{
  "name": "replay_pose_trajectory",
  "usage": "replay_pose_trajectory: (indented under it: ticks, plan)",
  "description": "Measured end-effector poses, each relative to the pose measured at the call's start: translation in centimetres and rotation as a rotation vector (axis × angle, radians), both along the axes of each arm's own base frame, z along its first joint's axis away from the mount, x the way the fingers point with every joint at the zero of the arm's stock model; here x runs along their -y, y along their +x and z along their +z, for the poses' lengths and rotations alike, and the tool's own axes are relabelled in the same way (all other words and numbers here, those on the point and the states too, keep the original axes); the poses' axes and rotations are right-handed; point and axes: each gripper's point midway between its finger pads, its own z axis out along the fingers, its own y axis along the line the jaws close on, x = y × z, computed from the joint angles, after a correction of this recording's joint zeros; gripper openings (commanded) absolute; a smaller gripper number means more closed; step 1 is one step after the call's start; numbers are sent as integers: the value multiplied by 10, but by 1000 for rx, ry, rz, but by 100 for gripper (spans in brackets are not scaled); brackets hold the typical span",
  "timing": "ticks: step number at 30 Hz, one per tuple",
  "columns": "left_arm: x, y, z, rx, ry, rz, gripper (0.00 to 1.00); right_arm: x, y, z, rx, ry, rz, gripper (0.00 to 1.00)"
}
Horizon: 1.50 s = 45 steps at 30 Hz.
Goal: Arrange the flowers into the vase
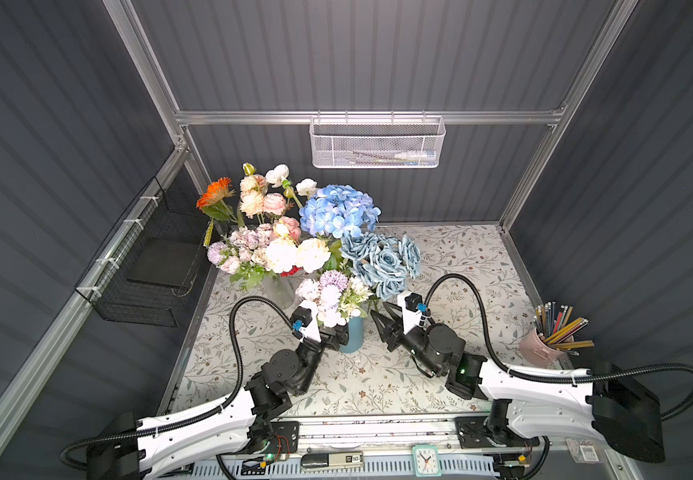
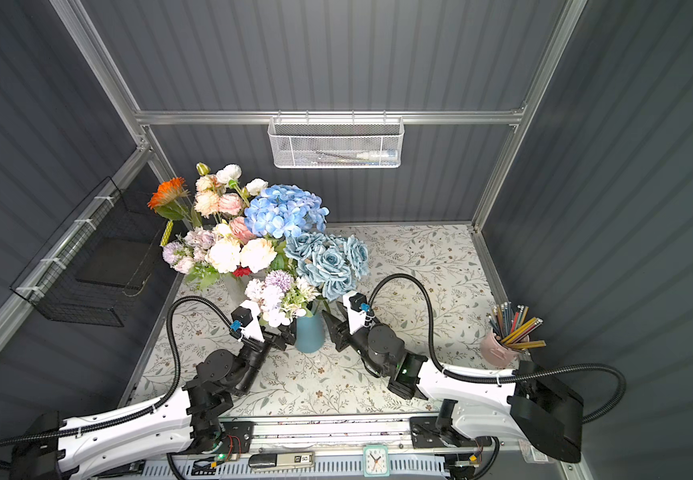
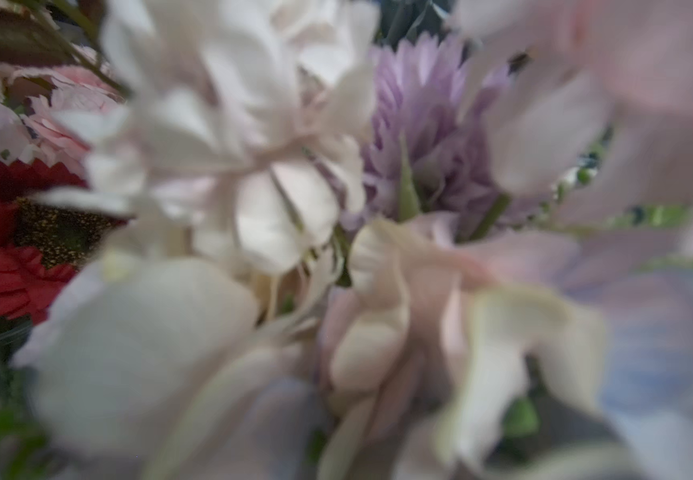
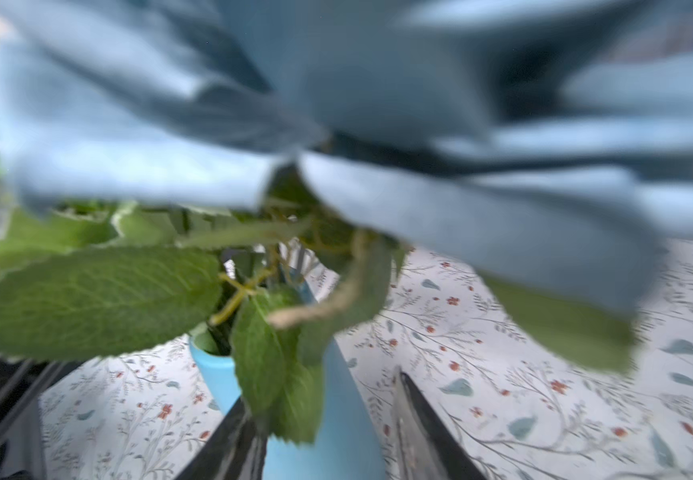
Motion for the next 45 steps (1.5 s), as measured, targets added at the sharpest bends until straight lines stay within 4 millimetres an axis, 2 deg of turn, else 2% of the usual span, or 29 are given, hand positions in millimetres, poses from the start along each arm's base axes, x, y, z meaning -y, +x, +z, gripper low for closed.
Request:
replay_pose_trajectory:
  ticks: [3,5,8,15,19,22,25,26,27,30,33,37,41,45]
  plan:
    - [2,0,-6,-27,-8,-12,91,8,2,-9,-4,-34,-34,53]
    - [2,-1,-11,-46,-4,-20,100,11,4,-13,-5,-52,-51,55]
    - [-1,-4,-17,-78,-6,-29,100,18,4,-16,1,-74,-78,59]
    - [-17,-14,-33,-182,18,-43,100,46,10,-6,48,-78,-172,67]
    - [-25,-21,-46,-245,53,-56,100,50,10,0,69,-80,-171,69]
    - [-28,-25,-56,-292,89,-66,100,39,5,-4,79,-110,-103,73]
    - [-34,-29,-70,-344,119,-55,100,23,-1,-18,81,-163,-22,81]
    - [-39,-30,-74,-360,121,-45,100,18,-3,-22,82,-173,3,87]
    - [-44,-31,-77,-373,119,-29,100,12,-6,-26,85,-185,36,99]
    - [-65,-32,-79,-394,79,36,100,-8,-16,-39,102,-225,121,99]
    - [-90,-33,-73,-383,-12,117,100,-26,-25,-51,114,-257,183,99]
    - [-116,-32,-71,-351,-80,219,100,-45,-27,-56,139,-247,218,99]
    - [-127,-27,-76,-316,-62,301,100,-58,-21,-55,163,-216,210,99]
    - [-125,-20,-78,-275,4,356,100,-69,-10,-52,195,-178,176,99]
